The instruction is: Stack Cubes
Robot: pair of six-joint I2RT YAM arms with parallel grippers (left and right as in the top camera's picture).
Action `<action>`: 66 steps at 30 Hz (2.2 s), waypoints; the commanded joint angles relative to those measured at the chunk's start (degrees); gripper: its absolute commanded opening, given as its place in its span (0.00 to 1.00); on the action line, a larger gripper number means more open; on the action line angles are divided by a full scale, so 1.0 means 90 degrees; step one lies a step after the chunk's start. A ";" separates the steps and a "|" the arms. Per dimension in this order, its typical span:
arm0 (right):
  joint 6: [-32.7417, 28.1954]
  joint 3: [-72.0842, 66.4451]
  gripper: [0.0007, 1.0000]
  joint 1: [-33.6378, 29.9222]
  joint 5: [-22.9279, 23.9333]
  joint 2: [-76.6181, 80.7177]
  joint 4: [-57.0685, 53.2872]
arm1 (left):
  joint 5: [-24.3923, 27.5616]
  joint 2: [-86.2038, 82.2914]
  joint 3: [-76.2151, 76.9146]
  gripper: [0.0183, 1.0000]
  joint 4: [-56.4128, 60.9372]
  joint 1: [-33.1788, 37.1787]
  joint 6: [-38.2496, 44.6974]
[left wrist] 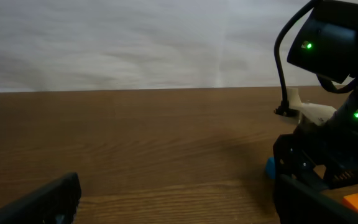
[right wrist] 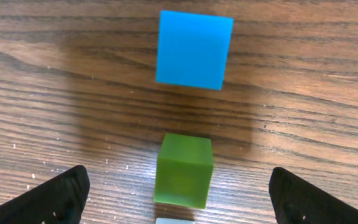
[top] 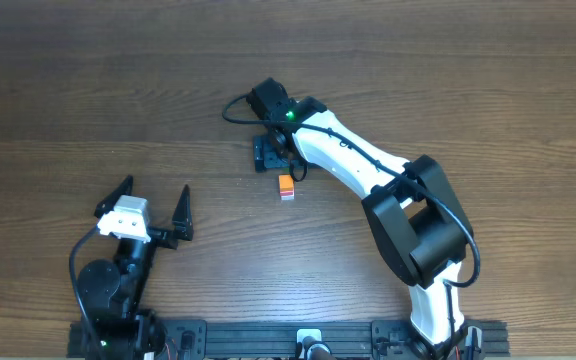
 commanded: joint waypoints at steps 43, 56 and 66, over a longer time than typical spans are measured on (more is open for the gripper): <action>0.0097 0.0551 0.18 0.0039 0.0056 0.0250 -0.0323 | 0.0019 -0.0039 -0.0034 1.00 -0.0007 -0.0024 0.0095; 0.0017 0.1489 0.12 0.0024 0.0240 -0.0287 -0.1634 | 0.0019 -0.0039 -0.0034 1.00 -0.0007 -0.0024 0.0095; 0.0420 0.1489 0.11 0.0216 0.0240 -0.1219 -0.2650 | 0.0019 -0.0039 -0.0034 1.00 -0.0007 -0.0024 0.0095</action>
